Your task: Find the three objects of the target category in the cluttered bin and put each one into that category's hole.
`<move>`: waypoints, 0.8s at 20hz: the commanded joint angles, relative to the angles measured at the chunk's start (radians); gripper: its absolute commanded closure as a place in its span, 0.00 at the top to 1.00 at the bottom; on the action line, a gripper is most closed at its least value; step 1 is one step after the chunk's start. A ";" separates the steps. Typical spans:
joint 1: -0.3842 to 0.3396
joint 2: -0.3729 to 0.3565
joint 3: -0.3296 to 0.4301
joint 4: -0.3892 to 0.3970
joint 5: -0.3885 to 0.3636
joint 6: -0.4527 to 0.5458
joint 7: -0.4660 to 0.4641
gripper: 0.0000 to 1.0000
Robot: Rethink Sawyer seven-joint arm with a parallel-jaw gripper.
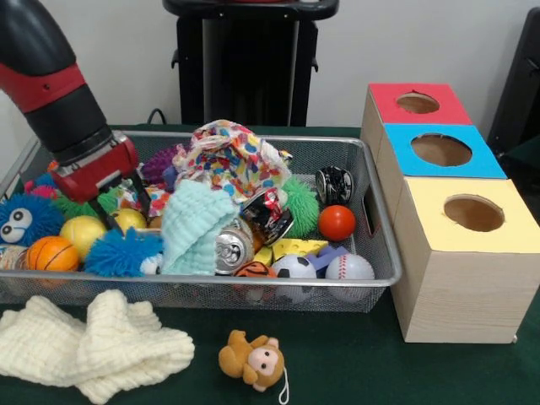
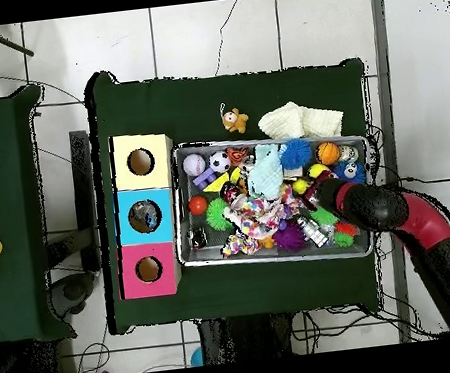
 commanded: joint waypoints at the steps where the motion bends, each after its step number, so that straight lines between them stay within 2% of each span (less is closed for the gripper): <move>1: 0.116 0.118 -0.081 0.133 -0.077 -0.173 0.134 1.00; 8: 0.160 0.102 -0.111 0.162 -0.052 -0.295 0.186 1.00; 12: 0.194 0.083 -0.140 0.169 -0.039 -0.318 0.198 1.00; 16: 0.278 -0.009 -0.223 0.184 -0.040 -0.322 0.248 1.00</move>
